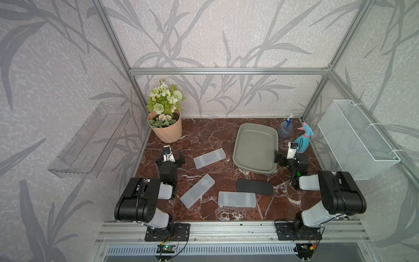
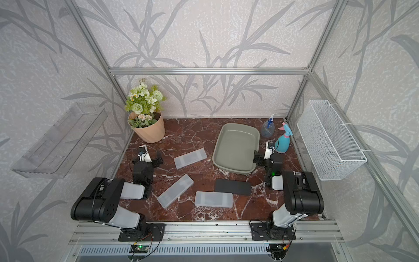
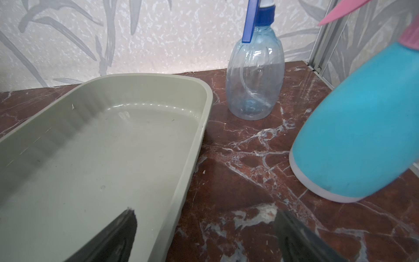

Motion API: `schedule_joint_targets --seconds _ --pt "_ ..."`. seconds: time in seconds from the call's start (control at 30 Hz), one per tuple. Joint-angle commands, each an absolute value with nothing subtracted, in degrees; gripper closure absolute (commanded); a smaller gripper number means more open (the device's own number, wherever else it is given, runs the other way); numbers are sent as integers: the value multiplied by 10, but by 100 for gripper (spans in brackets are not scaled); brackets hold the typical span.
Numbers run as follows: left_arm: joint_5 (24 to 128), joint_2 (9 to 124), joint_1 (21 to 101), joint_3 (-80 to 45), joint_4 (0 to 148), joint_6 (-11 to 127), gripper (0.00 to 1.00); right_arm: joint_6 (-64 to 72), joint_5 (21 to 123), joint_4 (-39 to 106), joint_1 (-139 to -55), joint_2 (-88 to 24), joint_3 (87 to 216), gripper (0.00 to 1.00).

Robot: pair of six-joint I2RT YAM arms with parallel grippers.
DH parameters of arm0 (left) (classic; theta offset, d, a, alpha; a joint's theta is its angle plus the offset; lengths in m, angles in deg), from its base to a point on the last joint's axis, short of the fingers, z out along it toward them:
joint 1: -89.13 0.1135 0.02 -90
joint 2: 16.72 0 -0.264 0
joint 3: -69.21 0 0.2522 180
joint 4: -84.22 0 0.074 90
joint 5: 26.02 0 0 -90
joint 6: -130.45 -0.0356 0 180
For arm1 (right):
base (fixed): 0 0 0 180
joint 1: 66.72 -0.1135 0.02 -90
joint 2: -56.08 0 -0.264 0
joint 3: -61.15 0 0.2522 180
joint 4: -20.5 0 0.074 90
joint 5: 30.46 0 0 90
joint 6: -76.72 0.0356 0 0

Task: Put the pencil case into the storage box
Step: Adjust the storage box at the center of the board.

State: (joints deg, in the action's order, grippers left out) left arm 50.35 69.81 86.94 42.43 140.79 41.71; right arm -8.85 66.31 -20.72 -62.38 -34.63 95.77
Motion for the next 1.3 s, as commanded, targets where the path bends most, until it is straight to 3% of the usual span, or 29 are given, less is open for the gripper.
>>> schedule_joint_targets --seconds 0.0,0.7,0.83,0.9,0.97,1.07,1.27 --pt "499 701 871 425 1422 420 0 -94 670 -208 -628 -344 965 1" --pt "500 700 873 424 1415 424 0 -94 670 -206 -627 -344 966 1" --pt "542 692 888 415 1392 428 0 -95 670 -200 -627 -342 968 1" --pt "543 679 888 384 1344 417 0 -94 640 -187 -636 -336 972 1" --pt "563 644 887 285 1134 416 0 -98 585 -109 -654 -299 999 1" --pt "586 620 885 170 1004 430 0 -112 535 46 -682 -238 1058 1" --pt "615 683 791 -52 825 435 16 -68 376 238 -749 -177 1156 1"
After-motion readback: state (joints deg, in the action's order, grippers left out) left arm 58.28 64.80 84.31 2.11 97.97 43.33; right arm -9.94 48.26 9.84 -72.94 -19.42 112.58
